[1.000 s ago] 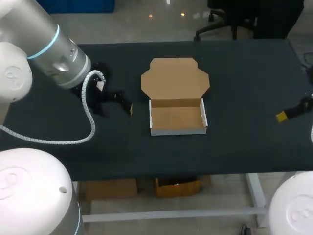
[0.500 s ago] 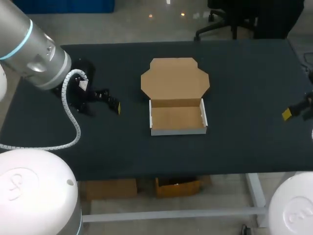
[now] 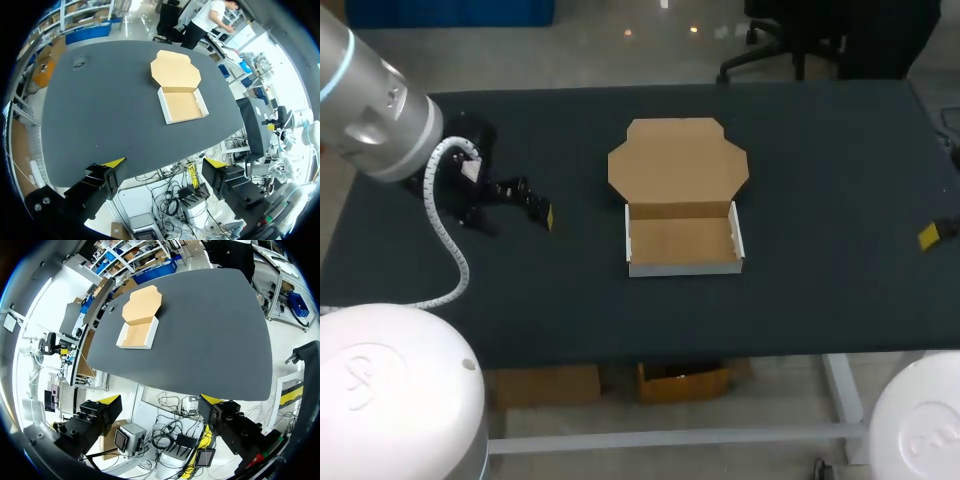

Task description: Assemble the packaging by folding the flat box into shape, placing the metal phone stand inside, and closing the box properly

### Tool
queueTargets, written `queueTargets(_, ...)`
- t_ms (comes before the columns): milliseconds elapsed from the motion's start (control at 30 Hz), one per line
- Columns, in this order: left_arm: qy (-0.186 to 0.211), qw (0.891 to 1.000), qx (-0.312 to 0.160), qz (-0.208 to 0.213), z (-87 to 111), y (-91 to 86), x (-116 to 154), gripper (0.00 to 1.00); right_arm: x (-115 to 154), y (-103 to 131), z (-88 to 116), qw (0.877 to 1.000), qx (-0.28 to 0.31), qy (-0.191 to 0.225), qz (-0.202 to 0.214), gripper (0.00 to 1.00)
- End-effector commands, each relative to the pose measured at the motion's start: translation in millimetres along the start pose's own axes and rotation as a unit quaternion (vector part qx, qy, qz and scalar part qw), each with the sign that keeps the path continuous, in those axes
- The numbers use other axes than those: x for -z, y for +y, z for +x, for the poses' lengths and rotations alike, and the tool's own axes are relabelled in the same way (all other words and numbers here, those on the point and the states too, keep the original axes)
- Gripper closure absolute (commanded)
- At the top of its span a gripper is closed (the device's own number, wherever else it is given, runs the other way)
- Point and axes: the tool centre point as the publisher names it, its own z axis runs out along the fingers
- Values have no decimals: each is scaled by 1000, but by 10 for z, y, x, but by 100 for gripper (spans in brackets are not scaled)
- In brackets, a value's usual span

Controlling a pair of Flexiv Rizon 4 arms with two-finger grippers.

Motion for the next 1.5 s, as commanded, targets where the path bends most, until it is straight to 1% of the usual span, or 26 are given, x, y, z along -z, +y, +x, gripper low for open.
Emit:
queueTargets(33,-8,1000,1,-2,41,18,46,0,64,-84,27,1000,-13,6,-5,0)
queueTargets(367,-8,1000,3,-3,31,67,42,0,57,-142,42,1000,-19,22,-6,0)
queueTargets(667,-14,1000,7,-2,36,95,59,0,78,-162,28,999,-28,25,-9,0)
queueTargets(1033,-24,999,19,-8,-31,59,-1,0,27,-126,19,999,-34,29,2,0)
queueTargets(1333,-37,999,29,-15,-96,8,-80,0,27,-126,19,999,-34,29,2,0)
queueTargets(1500,-53,998,39,-17,-135,-25,-146,0,27,-126,19,999,-34,29,2,0)
